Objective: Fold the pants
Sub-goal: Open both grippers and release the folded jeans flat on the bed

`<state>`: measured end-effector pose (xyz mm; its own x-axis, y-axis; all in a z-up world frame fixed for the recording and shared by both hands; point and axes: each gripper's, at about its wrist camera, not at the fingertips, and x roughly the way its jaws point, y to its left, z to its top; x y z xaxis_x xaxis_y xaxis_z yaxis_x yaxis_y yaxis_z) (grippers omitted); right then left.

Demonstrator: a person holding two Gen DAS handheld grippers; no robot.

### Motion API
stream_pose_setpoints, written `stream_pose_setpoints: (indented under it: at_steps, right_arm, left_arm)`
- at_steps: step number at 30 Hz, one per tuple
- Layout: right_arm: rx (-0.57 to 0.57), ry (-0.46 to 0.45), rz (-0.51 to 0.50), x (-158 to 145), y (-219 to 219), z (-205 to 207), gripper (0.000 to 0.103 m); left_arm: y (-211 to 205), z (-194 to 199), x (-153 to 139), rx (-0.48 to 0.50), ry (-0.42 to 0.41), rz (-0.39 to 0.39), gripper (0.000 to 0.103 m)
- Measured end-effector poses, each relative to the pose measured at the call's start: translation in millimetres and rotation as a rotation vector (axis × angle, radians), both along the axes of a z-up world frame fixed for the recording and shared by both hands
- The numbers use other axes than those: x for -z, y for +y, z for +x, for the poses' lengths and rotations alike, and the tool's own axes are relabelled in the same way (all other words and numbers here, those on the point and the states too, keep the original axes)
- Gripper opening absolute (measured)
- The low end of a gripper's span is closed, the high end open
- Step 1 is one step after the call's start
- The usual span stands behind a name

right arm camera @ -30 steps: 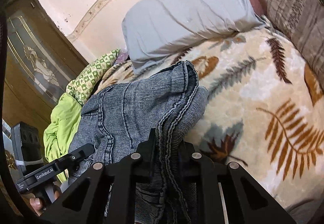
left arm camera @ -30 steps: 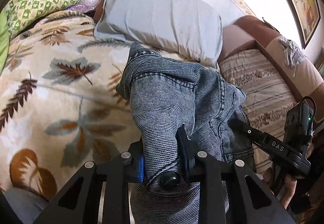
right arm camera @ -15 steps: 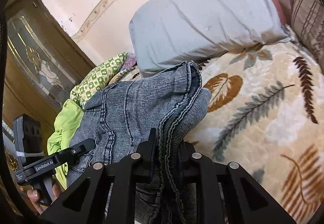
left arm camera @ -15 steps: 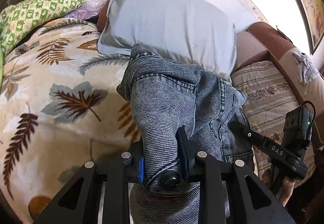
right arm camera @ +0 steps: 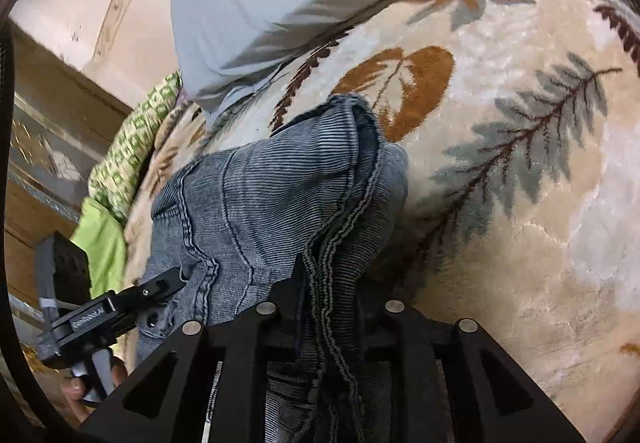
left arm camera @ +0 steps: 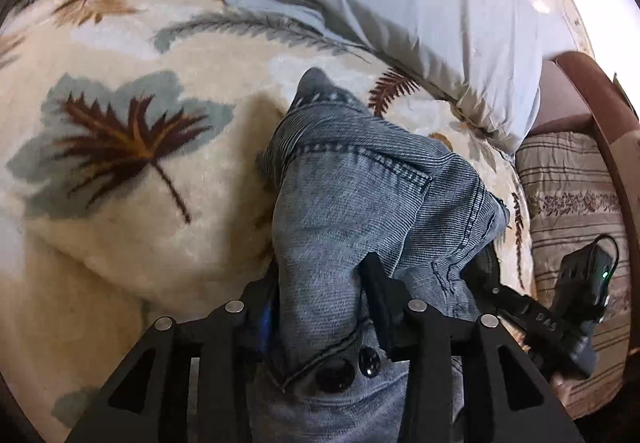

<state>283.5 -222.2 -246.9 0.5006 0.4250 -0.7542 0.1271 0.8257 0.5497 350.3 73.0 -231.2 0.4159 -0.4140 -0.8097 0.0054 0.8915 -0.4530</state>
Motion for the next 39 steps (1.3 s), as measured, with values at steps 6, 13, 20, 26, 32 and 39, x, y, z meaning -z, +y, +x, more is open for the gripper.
stream_pose_setpoints:
  at_steps: [6,13,20,26,32,39]
  right_arm:
    - [-0.001,0.004,-0.069,-15.6,-0.2,-10.2,0.042]
    - [0.013,-0.086,-0.091,-62.9,-0.2,-64.9,0.047]
    - [-0.048,-0.063,-0.167,-58.3,22.5,-87.3,0.025]
    - [-0.072,0.019,-0.283,-26.0,35.7,-80.8,0.006]
    - [-0.073,-0.011,-0.341,-30.8,46.5,-93.8,0.015]
    - [-0.021,-0.070,-0.249,-57.5,42.7,-169.0,0.032]
  left_arm:
    - [-2.3,-7.0,-12.3,-0.007,-0.031,0.037,0.045]
    - [3.6,-80.2,-37.1,-0.006,-0.105,0.045,0.048]
    - [-6.1,-106.2,-18.0,0.002,-0.069,0.104,0.051]
    - [-21.9,-107.9,-7.0,0.020,-0.088,0.277,0.063]
    - [-27.3,-120.2,-12.6,-0.004,-0.133,0.305,0.067]
    - [-38.2,-184.3,-38.2,-0.002,-0.242,0.374,0.064]
